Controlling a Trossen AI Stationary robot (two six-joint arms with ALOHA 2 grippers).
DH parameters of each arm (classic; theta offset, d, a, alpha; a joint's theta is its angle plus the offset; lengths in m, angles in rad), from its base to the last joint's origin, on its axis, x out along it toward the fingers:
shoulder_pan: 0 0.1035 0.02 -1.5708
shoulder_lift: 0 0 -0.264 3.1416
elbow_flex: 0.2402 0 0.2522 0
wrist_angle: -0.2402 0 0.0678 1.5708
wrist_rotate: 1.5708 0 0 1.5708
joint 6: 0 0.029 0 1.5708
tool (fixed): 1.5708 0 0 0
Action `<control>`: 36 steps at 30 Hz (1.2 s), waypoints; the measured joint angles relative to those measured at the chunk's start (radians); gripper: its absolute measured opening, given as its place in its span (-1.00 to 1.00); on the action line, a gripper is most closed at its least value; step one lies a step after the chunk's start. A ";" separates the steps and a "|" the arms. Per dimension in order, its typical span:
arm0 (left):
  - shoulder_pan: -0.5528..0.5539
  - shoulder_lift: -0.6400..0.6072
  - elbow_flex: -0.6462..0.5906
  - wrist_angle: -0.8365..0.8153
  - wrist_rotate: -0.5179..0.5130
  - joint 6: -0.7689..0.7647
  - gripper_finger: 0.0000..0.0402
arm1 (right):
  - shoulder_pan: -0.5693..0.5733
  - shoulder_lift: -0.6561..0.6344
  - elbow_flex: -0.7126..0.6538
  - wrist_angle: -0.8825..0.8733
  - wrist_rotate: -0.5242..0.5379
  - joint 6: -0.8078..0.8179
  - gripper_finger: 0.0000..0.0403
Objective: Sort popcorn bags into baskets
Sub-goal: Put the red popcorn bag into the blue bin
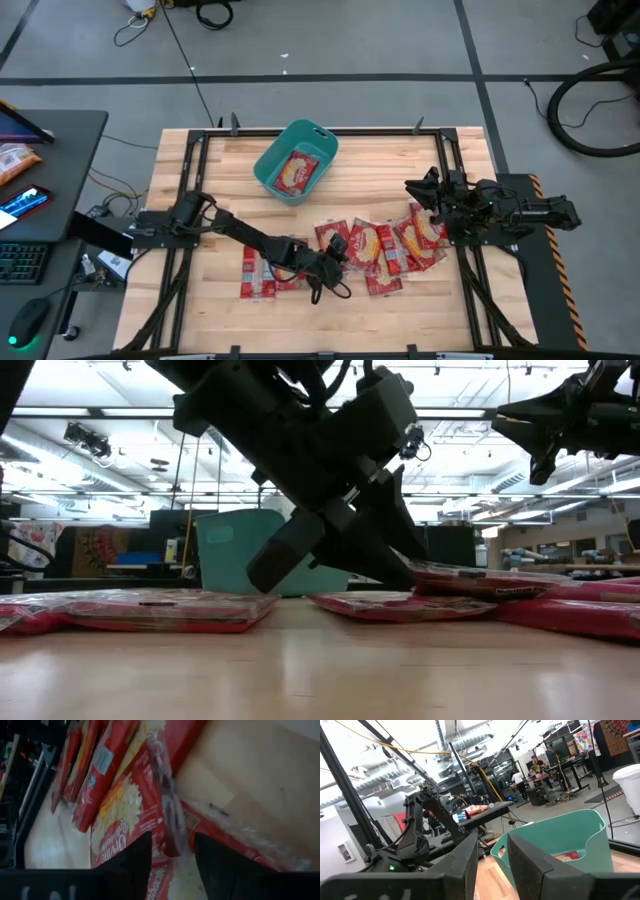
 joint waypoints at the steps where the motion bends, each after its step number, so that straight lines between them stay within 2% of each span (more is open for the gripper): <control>1: 0.000 0.003 0.000 0.002 0.000 0.000 -0.35 | 0.000 0.000 0.000 0.000 0.000 0.000 -0.44; 8: -0.003 0.005 0.000 -0.001 0.036 -0.058 -0.86 | 0.000 0.000 0.000 0.000 0.000 0.000 -0.44; 10: -0.003 0.001 0.000 -0.003 0.037 -0.080 -0.95 | 0.000 0.000 0.000 0.000 0.000 0.000 -0.44; 15: -0.002 -0.035 -0.001 -0.044 0.034 -0.101 -0.97 | 0.000 0.000 0.000 0.000 0.000 0.000 -0.44; 27: 0.067 -0.269 0.000 -0.278 -0.014 -0.128 -0.99 | 0.000 0.000 0.000 0.000 0.000 0.000 -0.44; 36: 0.112 -0.370 -0.001 -0.403 -0.062 -0.101 -0.99 | 0.000 0.000 0.000 0.000 0.000 0.000 -0.44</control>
